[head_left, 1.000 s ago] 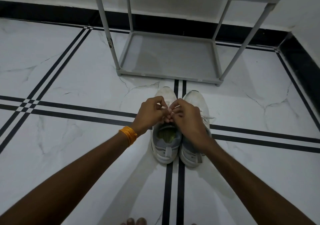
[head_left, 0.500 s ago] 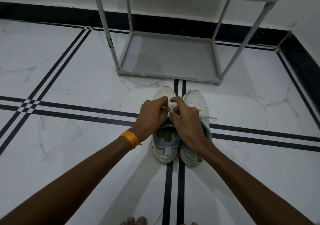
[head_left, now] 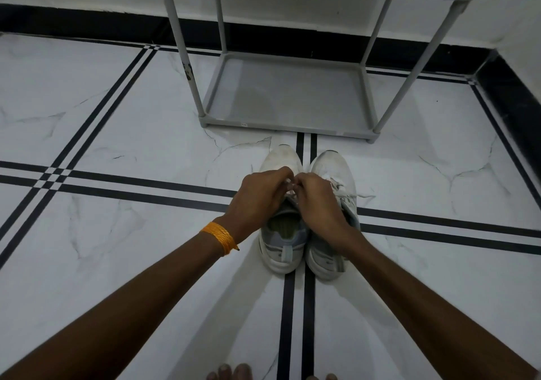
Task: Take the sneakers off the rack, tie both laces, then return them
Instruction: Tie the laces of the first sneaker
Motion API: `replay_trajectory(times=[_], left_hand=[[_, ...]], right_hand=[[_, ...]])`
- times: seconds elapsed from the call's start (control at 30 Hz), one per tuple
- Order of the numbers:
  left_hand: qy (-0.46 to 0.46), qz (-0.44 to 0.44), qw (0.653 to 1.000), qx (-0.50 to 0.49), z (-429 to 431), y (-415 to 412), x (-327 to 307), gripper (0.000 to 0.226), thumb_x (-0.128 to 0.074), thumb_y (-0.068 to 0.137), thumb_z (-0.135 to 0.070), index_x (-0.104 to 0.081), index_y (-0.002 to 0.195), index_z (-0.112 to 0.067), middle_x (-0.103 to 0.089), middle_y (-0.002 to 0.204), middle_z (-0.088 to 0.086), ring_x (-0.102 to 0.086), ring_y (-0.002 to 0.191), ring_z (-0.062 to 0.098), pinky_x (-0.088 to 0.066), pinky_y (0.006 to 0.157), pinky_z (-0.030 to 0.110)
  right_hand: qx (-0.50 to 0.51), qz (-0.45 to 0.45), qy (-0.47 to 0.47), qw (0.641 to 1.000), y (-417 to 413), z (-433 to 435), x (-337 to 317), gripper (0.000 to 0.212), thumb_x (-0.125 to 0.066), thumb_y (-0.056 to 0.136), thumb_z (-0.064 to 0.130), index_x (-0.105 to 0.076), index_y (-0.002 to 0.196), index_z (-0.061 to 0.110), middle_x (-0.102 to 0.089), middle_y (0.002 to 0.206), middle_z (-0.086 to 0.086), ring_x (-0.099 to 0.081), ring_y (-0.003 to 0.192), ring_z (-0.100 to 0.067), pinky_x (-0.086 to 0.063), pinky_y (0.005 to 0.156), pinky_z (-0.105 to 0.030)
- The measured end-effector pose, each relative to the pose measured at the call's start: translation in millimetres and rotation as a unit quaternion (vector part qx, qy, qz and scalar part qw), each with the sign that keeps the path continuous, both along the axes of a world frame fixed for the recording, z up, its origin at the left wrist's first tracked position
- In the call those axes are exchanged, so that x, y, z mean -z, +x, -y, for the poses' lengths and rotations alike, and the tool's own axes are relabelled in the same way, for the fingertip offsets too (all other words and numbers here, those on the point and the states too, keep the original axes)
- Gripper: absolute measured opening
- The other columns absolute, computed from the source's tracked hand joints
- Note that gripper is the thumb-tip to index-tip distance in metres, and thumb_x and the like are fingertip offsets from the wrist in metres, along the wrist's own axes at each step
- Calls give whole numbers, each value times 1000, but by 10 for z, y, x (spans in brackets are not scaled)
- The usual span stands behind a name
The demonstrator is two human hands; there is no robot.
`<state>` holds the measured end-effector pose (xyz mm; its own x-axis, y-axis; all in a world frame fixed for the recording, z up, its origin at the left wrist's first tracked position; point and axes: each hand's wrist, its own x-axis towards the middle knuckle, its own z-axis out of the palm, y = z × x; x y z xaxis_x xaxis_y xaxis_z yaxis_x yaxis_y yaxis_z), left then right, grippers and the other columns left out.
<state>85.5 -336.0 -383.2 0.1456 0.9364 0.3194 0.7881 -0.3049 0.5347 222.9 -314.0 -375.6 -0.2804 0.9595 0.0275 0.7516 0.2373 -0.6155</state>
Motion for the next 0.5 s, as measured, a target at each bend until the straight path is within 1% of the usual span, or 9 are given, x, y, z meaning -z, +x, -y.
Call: replay_trajectory(times=[0.03,0.1,0.13,0.2,0.27,0.37,0.43,0.5], left_hand=[[0,5,1000,-5,2,12,-4,18,-60,95,-23,-63,106,-10,-73,95,12,-68,80,28,-57,80,35],[-10,15,1000,-16,-8,27,-30,17,-60,95,-22,-62,105,-8,-73,94,13,-67,79,29,-57,79,37],[-19,21,999,-19,-18,27,-39,18,-60,95,-22,-62,105,-7,-73,94,14,-67,79,29,-57,79,39],[-31,31,999,-17,-26,11,-47,20,-58,95,-24,-62,105,-7,-73,93,15,-67,78,31,-58,78,41],[-37,53,998,-18,-23,-9,-40,23,-55,94,-28,-62,100,-7,-72,88,14,-67,74,30,-59,73,41],[-42,84,995,-21,-45,-20,-19,9,-61,93,-15,-60,93,-7,-71,84,11,-65,72,25,-59,70,40],[-53,95,994,-34,-80,-20,-30,7,-63,92,-13,-60,91,-6,-71,86,11,-64,74,22,-58,71,34],[-84,110,989,-47,-114,-36,-39,9,-64,92,-15,-59,90,-8,-70,87,11,-63,75,20,-53,69,26]], right_hand=[[9,-27,-6,1000,12,11,-7,18,-52,95,6,-68,103,3,-69,99,-14,-64,89,-24,-52,76,-28],[29,-72,-16,997,24,37,-14,18,-51,95,5,-68,99,6,-71,94,-8,-63,83,-16,-45,65,-11],[37,-88,-20,995,28,46,-15,17,-52,95,6,-68,98,8,-71,92,-6,-62,81,-13,-43,62,-8],[45,-121,-35,991,32,57,-25,13,-53,95,7,-65,99,10,-68,91,-2,-61,80,-10,-45,61,-5],[39,-152,-57,986,34,68,-35,10,-54,95,10,-60,104,12,-69,93,-2,-64,84,-10,-48,63,-8],[30,-146,-53,987,49,72,-35,14,-57,95,13,-53,108,16,-70,94,-5,-67,85,-13,-48,63,-12],[27,-141,-26,989,64,69,-52,11,-59,94,14,-52,103,16,-71,90,-5,-67,81,-14,-52,63,-19],[15,-134,-3,991,69,61,-68,7,-60,94,16,-54,98,15,-69,85,-4,-67,78,-15,-55,64,-26]])
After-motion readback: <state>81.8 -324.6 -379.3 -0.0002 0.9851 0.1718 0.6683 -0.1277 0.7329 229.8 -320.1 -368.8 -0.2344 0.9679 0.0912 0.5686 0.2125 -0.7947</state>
